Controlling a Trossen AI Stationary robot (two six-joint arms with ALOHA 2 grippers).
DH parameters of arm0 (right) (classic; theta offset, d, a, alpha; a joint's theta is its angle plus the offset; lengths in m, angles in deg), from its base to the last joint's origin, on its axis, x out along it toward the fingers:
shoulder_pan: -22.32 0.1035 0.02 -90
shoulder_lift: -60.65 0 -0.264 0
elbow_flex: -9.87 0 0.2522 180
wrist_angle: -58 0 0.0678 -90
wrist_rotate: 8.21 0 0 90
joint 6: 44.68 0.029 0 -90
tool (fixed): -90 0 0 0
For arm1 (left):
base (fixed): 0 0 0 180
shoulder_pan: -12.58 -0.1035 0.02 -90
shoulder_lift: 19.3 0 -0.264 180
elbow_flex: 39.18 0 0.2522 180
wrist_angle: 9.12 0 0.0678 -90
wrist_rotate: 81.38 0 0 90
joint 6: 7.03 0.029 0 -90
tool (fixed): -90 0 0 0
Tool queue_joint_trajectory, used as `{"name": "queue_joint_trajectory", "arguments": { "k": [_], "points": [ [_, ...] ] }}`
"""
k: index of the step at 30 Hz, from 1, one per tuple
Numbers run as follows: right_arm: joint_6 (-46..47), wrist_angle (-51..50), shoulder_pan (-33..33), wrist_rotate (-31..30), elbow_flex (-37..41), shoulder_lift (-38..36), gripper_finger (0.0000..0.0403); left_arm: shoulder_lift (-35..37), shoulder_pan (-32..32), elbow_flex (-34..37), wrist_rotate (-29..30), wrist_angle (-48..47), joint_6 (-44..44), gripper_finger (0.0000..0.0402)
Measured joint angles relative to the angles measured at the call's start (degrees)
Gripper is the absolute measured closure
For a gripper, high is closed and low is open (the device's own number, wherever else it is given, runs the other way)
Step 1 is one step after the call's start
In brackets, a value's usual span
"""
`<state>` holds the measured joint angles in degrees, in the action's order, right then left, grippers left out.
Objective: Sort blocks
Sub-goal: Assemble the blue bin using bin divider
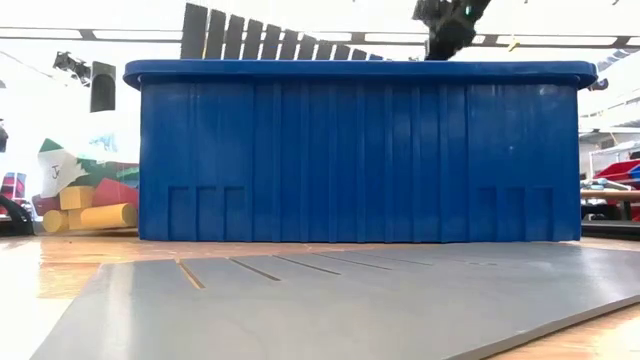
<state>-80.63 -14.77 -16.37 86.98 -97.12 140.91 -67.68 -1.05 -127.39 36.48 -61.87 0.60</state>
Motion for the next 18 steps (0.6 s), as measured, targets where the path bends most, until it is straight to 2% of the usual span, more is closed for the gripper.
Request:
{"name": "queue_joint_trajectory", "arguments": {
  "k": [4, 9, 13, 18],
  "points": [
    [2.94, -5.15, 1.28, -0.03, -7.98, 0.13, 0.0401, 0.32, 0.0, -3.23, 2.01, -0.32, -0.39, 0.0189],
    [4.92, -10.48, 2.28, 0.18, -15.27, 0.11, 0.0402, 0.01, 0.0, -4.11, 0.62, -0.37, -0.32, 0.019],
    [5.61, -13.09, 2.75, 0.65, -16.5, 0.14, 0.0402, -1.59, 0.0, -4.11, -1.5, -1.44, 2.32, 0.019],
    [5.52, -13.66, 3.87, 0.66, -16.5, 0.16, 0.0403, -5.15, 0.0, -4.11, -0.46, -1.83, 7.49, 0.019]
  ]
}}
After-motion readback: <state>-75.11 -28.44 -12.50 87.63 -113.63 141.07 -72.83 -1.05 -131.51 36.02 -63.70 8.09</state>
